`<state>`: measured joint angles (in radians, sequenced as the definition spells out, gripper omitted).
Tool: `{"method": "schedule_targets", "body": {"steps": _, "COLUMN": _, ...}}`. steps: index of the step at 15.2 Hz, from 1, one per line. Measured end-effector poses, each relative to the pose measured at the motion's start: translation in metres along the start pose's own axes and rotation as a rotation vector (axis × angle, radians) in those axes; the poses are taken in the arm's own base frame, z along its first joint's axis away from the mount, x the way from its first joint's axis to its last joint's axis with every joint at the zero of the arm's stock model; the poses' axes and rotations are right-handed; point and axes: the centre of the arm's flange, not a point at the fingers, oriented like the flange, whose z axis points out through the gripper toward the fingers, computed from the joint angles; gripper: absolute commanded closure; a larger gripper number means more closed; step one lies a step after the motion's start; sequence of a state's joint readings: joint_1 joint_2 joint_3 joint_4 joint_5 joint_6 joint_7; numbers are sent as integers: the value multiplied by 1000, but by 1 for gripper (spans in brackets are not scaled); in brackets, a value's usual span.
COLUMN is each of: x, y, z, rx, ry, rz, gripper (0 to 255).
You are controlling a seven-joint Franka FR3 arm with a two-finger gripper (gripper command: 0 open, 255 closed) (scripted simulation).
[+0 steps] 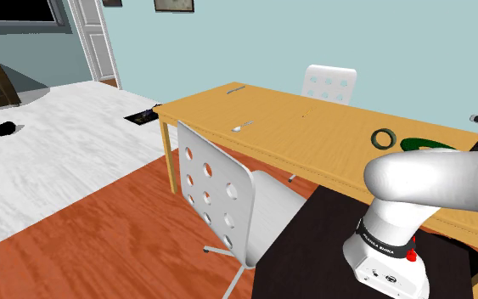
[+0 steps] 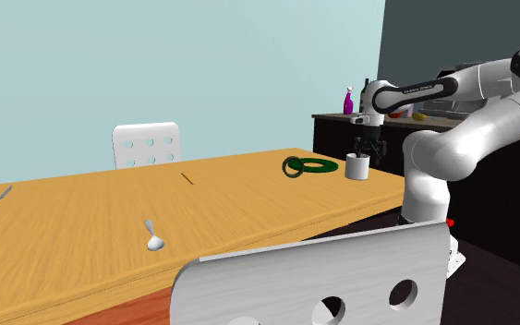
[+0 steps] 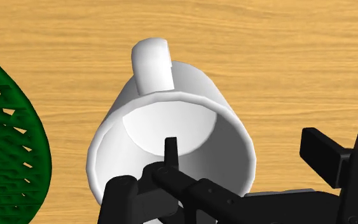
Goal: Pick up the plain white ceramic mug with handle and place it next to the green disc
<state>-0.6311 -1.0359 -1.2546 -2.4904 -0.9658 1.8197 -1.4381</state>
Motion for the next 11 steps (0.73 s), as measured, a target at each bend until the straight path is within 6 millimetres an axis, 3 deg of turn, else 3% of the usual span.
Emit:
{"method": "schedule_targets", "body": {"steps": 2, "x": -1, "y": -1, "z": -5, "rx": 0, "ry": 0, "rz": 0, "gripper": 0}}
{"method": "schedule_targets", "body": {"steps": 6, "x": 0, "y": -1, "z": -43, "rx": -1, "ry": -1, "rz": 1, "gripper": 0}}
{"method": "schedule_targets", "body": {"steps": 11, "x": 0, "y": 0, "z": -50, "rx": 0, "ry": 0, "rz": 0, "gripper": 0}}
